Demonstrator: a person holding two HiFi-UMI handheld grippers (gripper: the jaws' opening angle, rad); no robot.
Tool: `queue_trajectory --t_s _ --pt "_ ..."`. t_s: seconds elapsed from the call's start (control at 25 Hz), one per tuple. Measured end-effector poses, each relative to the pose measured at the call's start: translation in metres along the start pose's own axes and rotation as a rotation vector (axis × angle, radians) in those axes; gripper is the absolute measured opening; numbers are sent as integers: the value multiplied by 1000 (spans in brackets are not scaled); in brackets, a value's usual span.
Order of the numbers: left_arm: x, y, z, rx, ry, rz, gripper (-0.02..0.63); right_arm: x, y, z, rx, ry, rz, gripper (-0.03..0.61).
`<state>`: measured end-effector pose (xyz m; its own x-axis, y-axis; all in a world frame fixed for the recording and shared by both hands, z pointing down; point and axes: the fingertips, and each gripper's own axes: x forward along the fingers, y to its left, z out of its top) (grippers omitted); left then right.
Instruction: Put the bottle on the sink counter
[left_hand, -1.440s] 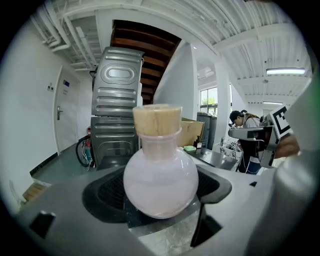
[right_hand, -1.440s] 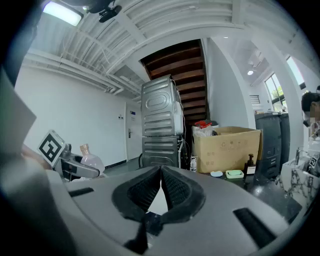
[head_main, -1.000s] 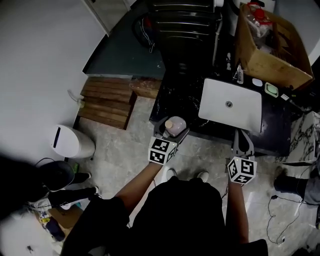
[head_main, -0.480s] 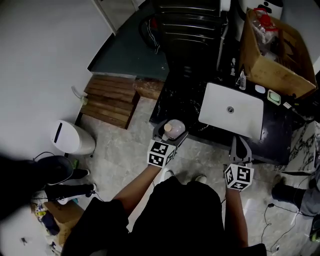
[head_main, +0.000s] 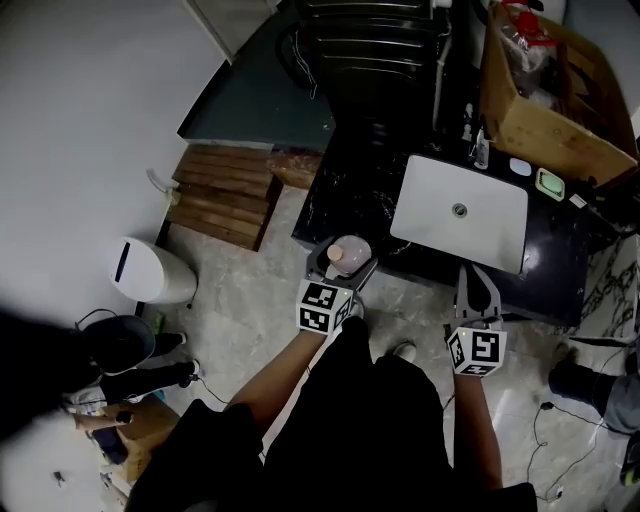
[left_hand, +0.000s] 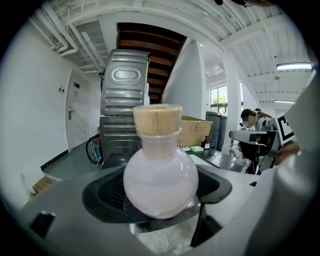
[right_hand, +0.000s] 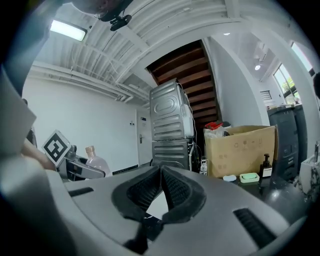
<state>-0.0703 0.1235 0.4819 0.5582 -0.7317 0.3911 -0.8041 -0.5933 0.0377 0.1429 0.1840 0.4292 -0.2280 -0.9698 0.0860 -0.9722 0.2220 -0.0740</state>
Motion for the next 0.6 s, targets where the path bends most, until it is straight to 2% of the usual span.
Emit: queue_trajectory --t_s 0.2,0.6 --pt "15 4 2 19 3 -21 395 14 3 -1 6 -17 40 38" --pt "49 39 11 22 11 -44 396 69 -4 -5 3 26 0 38"
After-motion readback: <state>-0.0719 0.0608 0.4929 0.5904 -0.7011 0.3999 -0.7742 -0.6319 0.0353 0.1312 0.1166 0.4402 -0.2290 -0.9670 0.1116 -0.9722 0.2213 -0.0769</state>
